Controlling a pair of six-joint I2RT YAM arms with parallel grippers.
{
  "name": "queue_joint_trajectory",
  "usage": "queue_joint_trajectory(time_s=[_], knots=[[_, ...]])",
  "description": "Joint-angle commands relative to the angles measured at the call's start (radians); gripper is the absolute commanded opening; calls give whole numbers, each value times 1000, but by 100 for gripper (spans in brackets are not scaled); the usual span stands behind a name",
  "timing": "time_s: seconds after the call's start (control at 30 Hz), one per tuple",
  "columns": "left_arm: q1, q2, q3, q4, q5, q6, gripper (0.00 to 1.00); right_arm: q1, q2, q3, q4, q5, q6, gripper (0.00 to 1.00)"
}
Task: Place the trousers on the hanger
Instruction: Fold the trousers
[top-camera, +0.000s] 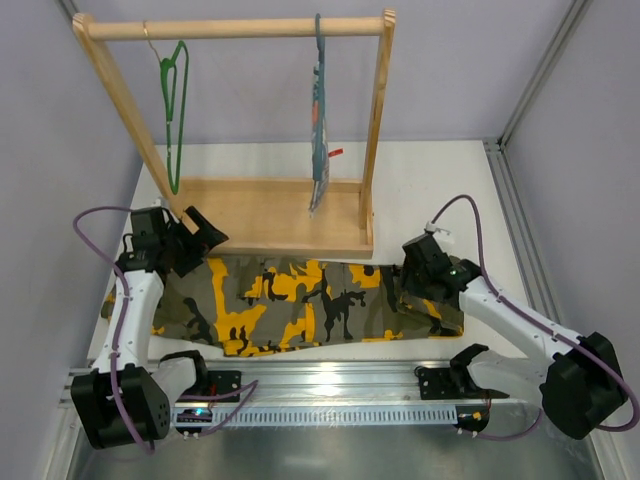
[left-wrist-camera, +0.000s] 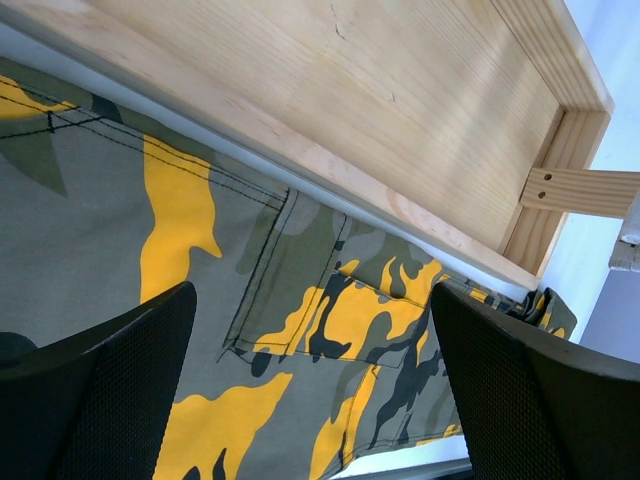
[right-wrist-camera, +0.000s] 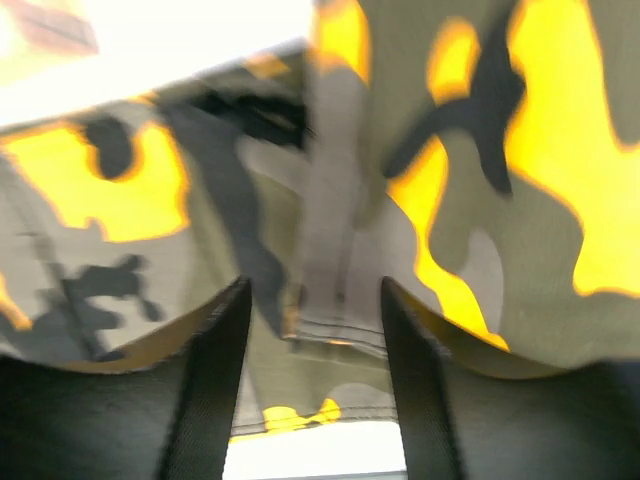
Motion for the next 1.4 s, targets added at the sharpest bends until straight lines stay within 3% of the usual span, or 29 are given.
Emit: queue_joint_trajectory(time_s=[0.0,0.2,0.4,0.53,0.8,1.1,1.2,1.37], knots=[[-3,-25,-1,6,-7,21,100,7,7,110,-11,50,-135,59],[-3,-22,-1,7,-7,22,100,7,205,194,-39,101,-256,60],[-3,-21,2,-2,-2,32,100,13,308,204,-45,60,-215,48],[-2,-21,-1,3,2,29,100,72,297,176,-42,55,-186,39],[-3,-4,2,1,14,30,100,98,222,145,-53,-51,-154,38],[-3,-4,-1,4,11,27,100,98,193,58,-10,-46,-155,38],[-3,-8,-3,4,10,29,100,99,185,69,-28,-25,-148,33],[-2,-16,-4,1,2,29,100,98,150,67,-48,-20,-146,17]])
